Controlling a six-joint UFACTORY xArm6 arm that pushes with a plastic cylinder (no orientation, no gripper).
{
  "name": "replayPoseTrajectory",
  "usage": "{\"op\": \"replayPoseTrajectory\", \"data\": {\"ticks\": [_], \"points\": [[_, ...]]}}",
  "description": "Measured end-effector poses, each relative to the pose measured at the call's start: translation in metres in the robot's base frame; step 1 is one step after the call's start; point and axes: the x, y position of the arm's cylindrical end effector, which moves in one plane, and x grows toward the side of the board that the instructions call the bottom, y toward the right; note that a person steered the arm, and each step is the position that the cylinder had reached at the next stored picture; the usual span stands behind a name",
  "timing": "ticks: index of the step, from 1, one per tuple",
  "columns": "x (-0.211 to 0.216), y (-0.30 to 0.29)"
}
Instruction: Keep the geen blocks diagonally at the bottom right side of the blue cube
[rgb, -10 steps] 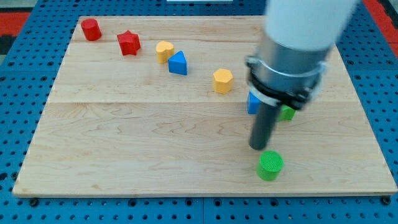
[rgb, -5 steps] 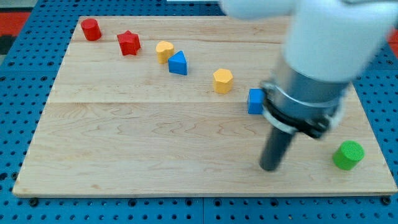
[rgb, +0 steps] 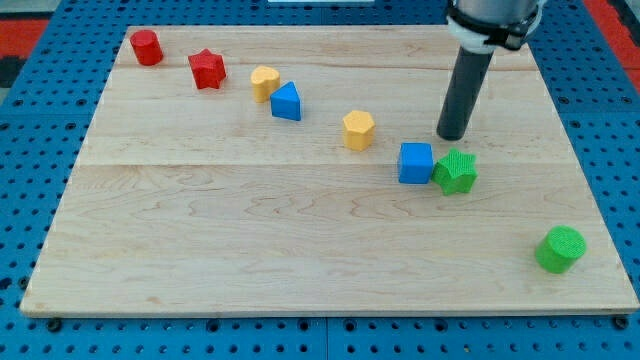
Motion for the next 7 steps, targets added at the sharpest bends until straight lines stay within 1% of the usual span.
{"op": "replayPoseTrajectory", "data": {"ticks": [1, 2, 3, 4, 5, 6, 7], "points": [[0.04, 0.022], [0.03, 0.021], [-0.003, -0.009], [0.043, -0.003], [0.066, 0.015], [0.077, 0.017], [0.046, 0.035]]}}
